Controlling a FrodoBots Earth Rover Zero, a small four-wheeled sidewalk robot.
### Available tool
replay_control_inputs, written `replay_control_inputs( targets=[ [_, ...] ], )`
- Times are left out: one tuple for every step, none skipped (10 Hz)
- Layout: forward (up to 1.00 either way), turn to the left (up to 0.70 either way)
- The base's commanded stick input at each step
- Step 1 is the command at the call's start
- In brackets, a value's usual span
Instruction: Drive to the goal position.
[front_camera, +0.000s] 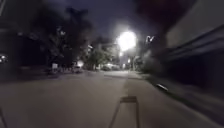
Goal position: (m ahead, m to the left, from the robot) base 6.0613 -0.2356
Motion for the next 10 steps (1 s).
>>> replay_control_inputs(
  targets=[
    [0.7, 0.0],
    [0.7, 0.0],
    [0.7, 0.0],
    [0.7, 0.0],
    [0.7, 0.0],
    [0.7, 0.0],
    [0.7, 0.0],
    [0.7, 0.0],
    [0.7, 0.0],
    [0.7, 0.0]
  ],
)
